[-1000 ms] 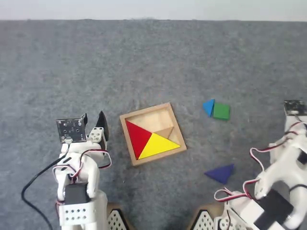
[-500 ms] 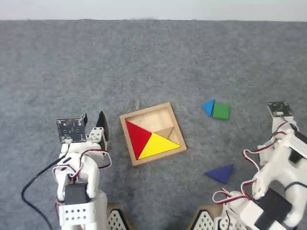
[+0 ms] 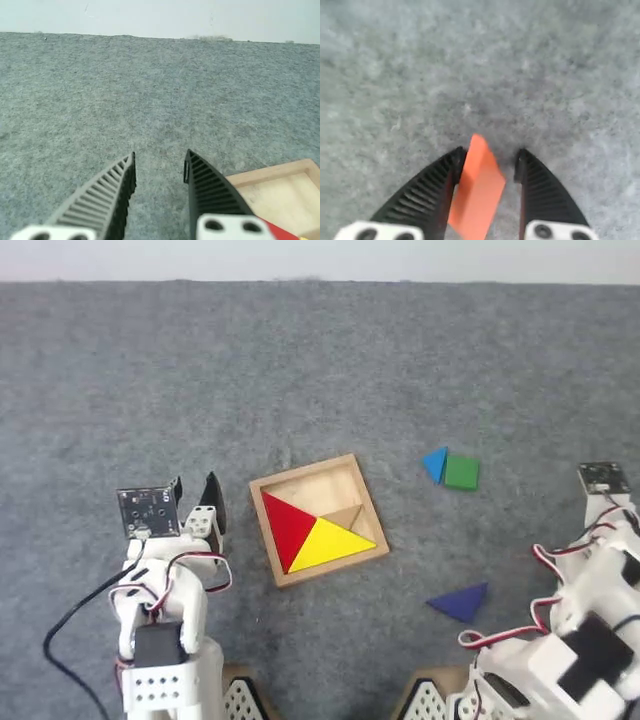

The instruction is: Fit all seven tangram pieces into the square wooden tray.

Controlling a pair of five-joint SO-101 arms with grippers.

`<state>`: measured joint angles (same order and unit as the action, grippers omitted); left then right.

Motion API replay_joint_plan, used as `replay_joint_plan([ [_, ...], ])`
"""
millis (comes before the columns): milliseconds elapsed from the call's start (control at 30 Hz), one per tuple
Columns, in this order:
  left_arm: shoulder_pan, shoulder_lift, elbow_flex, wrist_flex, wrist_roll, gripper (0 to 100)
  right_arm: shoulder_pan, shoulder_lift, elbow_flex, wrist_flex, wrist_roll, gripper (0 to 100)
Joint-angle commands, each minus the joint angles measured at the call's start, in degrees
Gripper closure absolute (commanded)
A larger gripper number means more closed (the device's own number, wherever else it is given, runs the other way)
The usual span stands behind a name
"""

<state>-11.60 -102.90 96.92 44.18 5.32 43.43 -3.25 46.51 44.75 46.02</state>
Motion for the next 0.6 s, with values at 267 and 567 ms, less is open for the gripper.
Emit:
replay_joint_plan([
  [267, 0.44, -0.88, -0.48, 0.97, -0.70, 85, 5.23, 2.15, -5.63, 3.82, 0.44, 85.8],
  [567, 0.44, -0.88, -0.48, 0.97, -0.70, 85, 7.87, 2.15, -21.71, 18.33, -0.53, 85.8],
])
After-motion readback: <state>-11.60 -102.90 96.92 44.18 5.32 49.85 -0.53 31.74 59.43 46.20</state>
